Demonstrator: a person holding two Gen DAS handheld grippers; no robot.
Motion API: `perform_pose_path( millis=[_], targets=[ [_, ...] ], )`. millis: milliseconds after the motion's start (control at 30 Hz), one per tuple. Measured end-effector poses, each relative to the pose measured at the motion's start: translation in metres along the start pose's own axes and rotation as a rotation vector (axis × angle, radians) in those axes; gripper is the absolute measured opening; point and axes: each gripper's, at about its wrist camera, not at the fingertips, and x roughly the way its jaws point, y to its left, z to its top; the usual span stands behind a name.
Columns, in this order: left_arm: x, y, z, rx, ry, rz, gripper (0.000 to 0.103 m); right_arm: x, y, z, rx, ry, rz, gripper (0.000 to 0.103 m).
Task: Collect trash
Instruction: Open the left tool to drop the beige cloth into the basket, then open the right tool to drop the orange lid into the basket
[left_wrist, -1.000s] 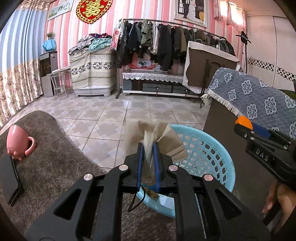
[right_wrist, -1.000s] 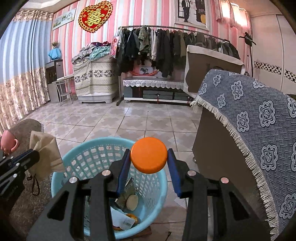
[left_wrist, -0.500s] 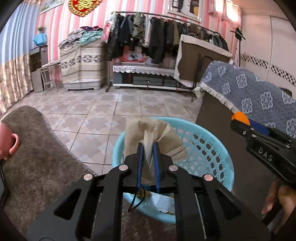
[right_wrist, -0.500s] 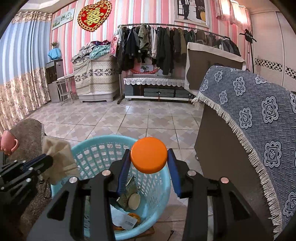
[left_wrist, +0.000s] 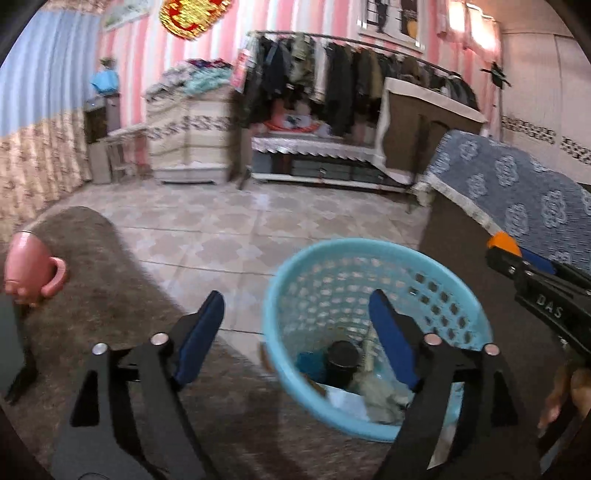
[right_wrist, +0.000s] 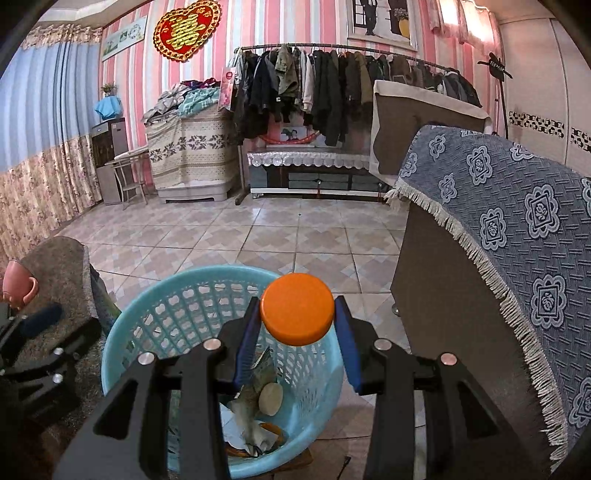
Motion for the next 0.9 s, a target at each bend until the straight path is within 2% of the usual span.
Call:
perform_pose_path(
  millis=[67, 267, 600, 633, 667, 700, 900],
  targets=[
    [-0.007, 0.007, 0.000, -0.010, -0.020, 0.043, 0.088, 0.002, 0.006, -0.002, -0.012, 0.003, 0.008, 0.040],
    [-0.016, 0.019, 0.000, -0.026, -0.038, 0.099, 0.093, 0.008, 0.019, -0.002, -0.020, 0.012, 0.035, 0.040],
    [-0.015, 0.036, -0.004, -0.090, -0.031, 0.133, 0.094, 0.026, 0.043, -0.001, -0.047, 0.030, 0.086, 0.041],
    [-0.015, 0.038, -0.004, -0.100, -0.031, 0.133, 0.094, 0.026, 0.048, -0.002, -0.063, 0.026, 0.088, 0.045],
    [-0.014, 0.040, -0.004, -0.107, -0.031, 0.134, 0.094, 0.026, 0.050, -0.003, -0.073, 0.026, 0.082, 0.056],
    [-0.014, 0.040, -0.004, -0.113, -0.031, 0.134, 0.094, 0.026, 0.050, -0.003, -0.076, 0.025, 0.081, 0.061],
    [-0.014, 0.040, -0.004, -0.111, -0.035, 0.139, 0.094, 0.023, 0.046, -0.006, -0.047, 0.017, 0.069, 0.074]
  ],
)
